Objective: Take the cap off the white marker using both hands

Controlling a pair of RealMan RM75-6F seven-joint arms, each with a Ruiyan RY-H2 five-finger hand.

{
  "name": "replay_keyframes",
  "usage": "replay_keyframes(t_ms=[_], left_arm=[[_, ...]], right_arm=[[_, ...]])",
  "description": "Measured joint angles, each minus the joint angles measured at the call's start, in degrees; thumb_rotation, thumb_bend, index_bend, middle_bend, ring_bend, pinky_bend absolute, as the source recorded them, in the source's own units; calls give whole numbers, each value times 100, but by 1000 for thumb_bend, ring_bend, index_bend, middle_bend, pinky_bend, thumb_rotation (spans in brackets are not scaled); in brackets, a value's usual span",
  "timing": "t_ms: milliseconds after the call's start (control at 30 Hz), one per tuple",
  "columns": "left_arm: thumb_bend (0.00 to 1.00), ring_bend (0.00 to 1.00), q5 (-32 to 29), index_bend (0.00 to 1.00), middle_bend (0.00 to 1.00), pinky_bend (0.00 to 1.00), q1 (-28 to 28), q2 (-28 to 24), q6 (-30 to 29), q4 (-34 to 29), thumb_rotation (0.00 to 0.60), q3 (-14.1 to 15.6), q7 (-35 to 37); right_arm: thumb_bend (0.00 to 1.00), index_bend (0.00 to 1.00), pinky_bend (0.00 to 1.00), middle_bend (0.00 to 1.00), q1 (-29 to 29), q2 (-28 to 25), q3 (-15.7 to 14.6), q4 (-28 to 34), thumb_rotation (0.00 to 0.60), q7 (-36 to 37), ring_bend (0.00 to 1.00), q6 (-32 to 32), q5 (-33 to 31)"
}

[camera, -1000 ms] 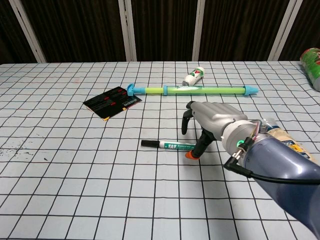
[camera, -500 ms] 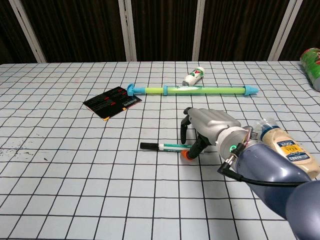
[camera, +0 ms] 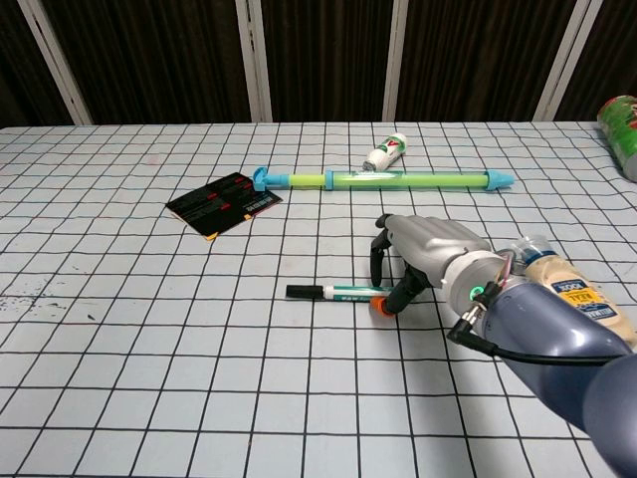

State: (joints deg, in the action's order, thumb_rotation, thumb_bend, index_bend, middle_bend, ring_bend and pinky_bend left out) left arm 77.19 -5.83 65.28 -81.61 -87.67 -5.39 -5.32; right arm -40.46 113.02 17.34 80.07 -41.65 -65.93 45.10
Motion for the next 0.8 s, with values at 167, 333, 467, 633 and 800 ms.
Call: replay_keyframes(t_ms=[167, 333, 467, 633, 800], left_arm=[[424, 0, -2, 43, 0, 24, -17, 2, -8, -64, 600, -10, -74], [424, 0, -17, 43, 0, 24, -18, 7, -8, -96, 600, -4, -139], [424, 0, -39, 43, 0, 24, -18, -1, -4, -113, 600, -3, -180], [424, 0, -37, 43, 0, 24, -26, -11, -17, -154, 600, -14, -209], [424, 0, -2, 45, 0, 24, -31, 3, -41, -165, 600, -11, -201]], right_arm=[[371, 571, 100, 70, 9, -29, -45, 14, 600, 68, 94, 18, 19], [375, 570, 101, 71, -13, -13, -70, -39, 600, 85, 94, 89, -30], [382, 575, 100, 70, -45, 13, -85, -114, 600, 130, 94, 163, -54], [401, 618, 101, 71, -71, 21, -86, -140, 600, 169, 101, 179, -43], [411, 655, 101, 70, -56, -10, -86, -87, 600, 312, 107, 191, 18]])
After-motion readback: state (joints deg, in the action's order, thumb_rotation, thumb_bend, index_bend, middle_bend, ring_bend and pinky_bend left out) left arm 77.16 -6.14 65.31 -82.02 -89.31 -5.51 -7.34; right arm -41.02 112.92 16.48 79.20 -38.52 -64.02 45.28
